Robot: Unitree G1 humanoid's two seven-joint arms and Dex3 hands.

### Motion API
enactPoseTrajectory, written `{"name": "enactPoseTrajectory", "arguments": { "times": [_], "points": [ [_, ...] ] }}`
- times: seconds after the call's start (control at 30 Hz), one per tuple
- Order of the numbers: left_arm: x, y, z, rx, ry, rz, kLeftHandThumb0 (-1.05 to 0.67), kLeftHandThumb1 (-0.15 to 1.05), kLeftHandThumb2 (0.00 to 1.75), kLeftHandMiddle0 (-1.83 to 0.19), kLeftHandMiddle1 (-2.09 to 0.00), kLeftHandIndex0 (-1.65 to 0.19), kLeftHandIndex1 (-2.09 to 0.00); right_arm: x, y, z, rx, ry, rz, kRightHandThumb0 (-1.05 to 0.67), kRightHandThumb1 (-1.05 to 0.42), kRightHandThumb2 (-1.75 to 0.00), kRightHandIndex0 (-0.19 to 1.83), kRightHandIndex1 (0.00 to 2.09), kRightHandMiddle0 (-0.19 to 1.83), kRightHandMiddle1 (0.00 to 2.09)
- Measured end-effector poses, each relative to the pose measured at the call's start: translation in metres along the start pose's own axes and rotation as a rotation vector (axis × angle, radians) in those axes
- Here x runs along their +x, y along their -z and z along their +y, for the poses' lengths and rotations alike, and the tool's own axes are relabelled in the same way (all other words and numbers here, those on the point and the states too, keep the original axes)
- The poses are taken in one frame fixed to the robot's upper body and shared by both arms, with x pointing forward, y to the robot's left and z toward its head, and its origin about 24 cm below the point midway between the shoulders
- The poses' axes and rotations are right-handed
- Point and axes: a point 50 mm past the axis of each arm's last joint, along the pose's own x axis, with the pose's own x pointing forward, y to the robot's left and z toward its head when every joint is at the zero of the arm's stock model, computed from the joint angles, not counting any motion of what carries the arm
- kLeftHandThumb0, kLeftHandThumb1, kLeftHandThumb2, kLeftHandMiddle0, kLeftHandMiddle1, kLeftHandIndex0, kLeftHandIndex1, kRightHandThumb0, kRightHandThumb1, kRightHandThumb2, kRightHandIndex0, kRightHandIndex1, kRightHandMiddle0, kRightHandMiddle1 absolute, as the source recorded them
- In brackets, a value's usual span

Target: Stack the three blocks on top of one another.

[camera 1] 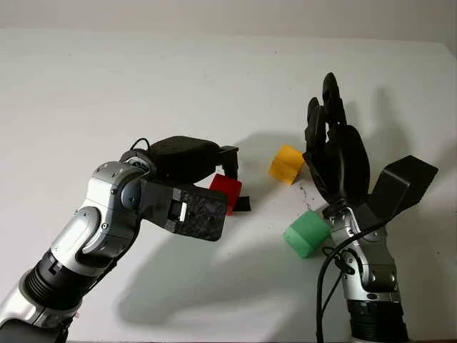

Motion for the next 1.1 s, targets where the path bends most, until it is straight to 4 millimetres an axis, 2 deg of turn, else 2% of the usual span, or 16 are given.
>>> {"name": "enactPoseTrajectory", "arguments": {
  "times": [0.23, 0.3, 0.37, 0.4, 0.43, 0.5, 0.57, 0.9, 1.1],
  "points": [
    [-0.0006, -0.0007, -0.0001, 0.009, 0.007, -0.001, -0.37, 1.05, 0.11, -0.34, -0.15, -0.25, -1.76, -0.0007, 0.0007, -0.0004, -0.002, 0.006, 0.003, -0.72, -1.05, -0.62, -0.19, 0.00, -0.19, 0.00],
    [-0.0008, -0.0008, -0.0001, 0.011, 0.009, 0.000, -0.50, 1.05, 0.09, -0.34, -0.13, -0.11, -1.71, -0.0007, 0.0007, -0.0004, -0.002, 0.006, 0.003, -0.72, -1.05, -0.62, -0.19, 0.00, -0.19, 0.00],
    [-0.0008, -0.0007, -0.0001, 0.016, 0.007, 0.004, -0.59, 1.05, 0.09, -0.27, -0.08, 0.04, -1.44, -0.0007, 0.0007, -0.0004, -0.002, 0.005, 0.003, -0.72, -1.05, -0.62, -0.19, 0.00, -0.19, 0.00],
    [-0.0008, -0.0005, -0.0003, 0.019, 0.008, 0.007, -0.63, 1.05, 0.10, -0.18, -0.05, 0.07, -1.15, -0.0007, 0.0007, -0.0004, -0.002, 0.005, 0.003, -0.72, -1.05, -0.62, -0.19, 0.00, -0.19, 0.00],
    [-0.0009, -0.0002, -0.0006, 0.022, 0.010, 0.011, -0.66, 1.05, 0.11, -0.11, -0.04, 0.06, -0.95, -0.0007, 0.0007, -0.0005, -0.002, 0.005, 0.003, -0.72, -1.05, -0.62, -0.19, 0.00, -0.19, 0.00],
    [-0.0010, -0.0001, -0.0011, 0.025, 0.019, 0.013, -0.70, 1.05, 0.13, 0.01, -0.05, -0.02, -0.42, -0.0007, 0.0007, -0.0005, -0.002, 0.004, 0.003, -0.72, -1.05, -0.63, -0.19, 0.00, -0.19, 0.00],
    [-0.0012, -0.0002, -0.0015, 0.026, 0.029, 0.014, -0.71, 1.05, 0.14, 0.05, -0.04, -0.03, -0.23, -0.0007, 0.0007, -0.0004, -0.002, 0.003, 0.003, -0.72, -1.05, -0.63, -0.19, 0.00, -0.19, 0.00],
    [-0.0024, -0.0020, -0.0021, 0.009, 0.038, 0.009, -0.76, 1.05, 0.24, 0.11, -0.04, 0.08, -0.06, -0.0007, 0.0011, -0.0005, -0.002, -0.002, 0.003, -0.73, -1.05, -0.62, -0.19, 0.00, -0.19, 0.00],
    [-0.0091, -0.0049, 0.0009, -0.036, 0.064, -0.015, -0.91, 1.05, 0.31, 0.18, -0.02, 0.18, -0.02, -0.0007, 0.0011, -0.0005, -0.005, -0.003, 0.003, -0.72, -1.05, -0.63, -0.19, 0.00, -0.19, 0.00]
  ]
}}
